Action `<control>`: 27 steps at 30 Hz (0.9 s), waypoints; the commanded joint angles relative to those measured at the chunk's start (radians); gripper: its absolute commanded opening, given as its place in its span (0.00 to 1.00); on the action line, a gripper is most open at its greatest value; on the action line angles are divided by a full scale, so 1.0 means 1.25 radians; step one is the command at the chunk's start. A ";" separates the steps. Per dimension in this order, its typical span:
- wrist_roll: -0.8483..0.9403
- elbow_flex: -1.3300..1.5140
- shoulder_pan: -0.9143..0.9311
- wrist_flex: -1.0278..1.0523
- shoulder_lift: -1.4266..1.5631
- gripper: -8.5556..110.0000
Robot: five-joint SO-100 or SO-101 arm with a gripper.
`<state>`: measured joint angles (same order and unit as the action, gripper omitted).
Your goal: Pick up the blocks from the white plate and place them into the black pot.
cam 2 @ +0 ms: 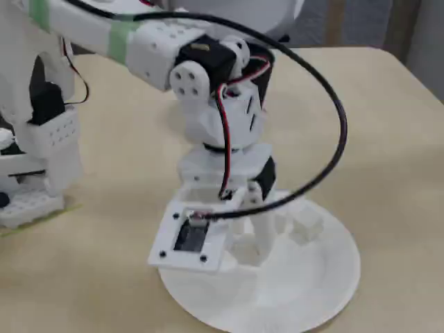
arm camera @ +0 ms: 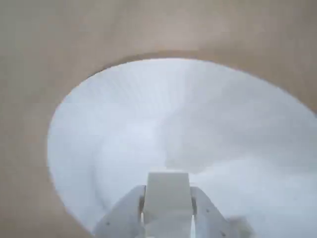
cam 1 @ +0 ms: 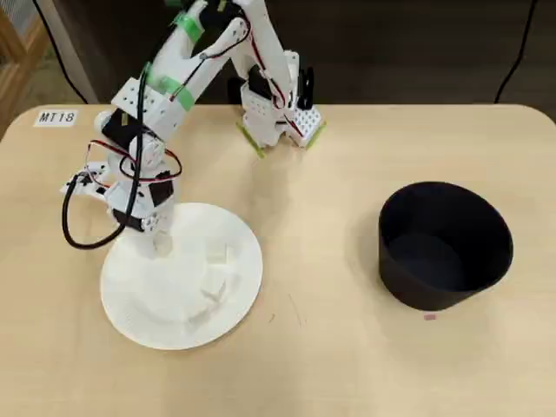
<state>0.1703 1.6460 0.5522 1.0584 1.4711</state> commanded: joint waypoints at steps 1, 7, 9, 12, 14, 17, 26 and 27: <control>-0.117 0.070 -0.085 -0.085 0.210 0.05; -0.198 0.074 -0.307 -0.054 0.393 0.05; -0.200 0.074 -0.403 -0.038 0.432 0.05; -0.188 0.074 -0.558 -0.015 0.476 0.05; -0.173 0.074 -0.661 -0.004 0.488 0.05; -0.144 0.081 -0.807 -0.005 0.486 0.05; -0.136 0.248 -0.993 -0.163 0.474 0.05; -0.135 0.269 -0.993 -0.184 0.474 0.05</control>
<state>-0.0015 1.9359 -0.6703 0.8958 2.0433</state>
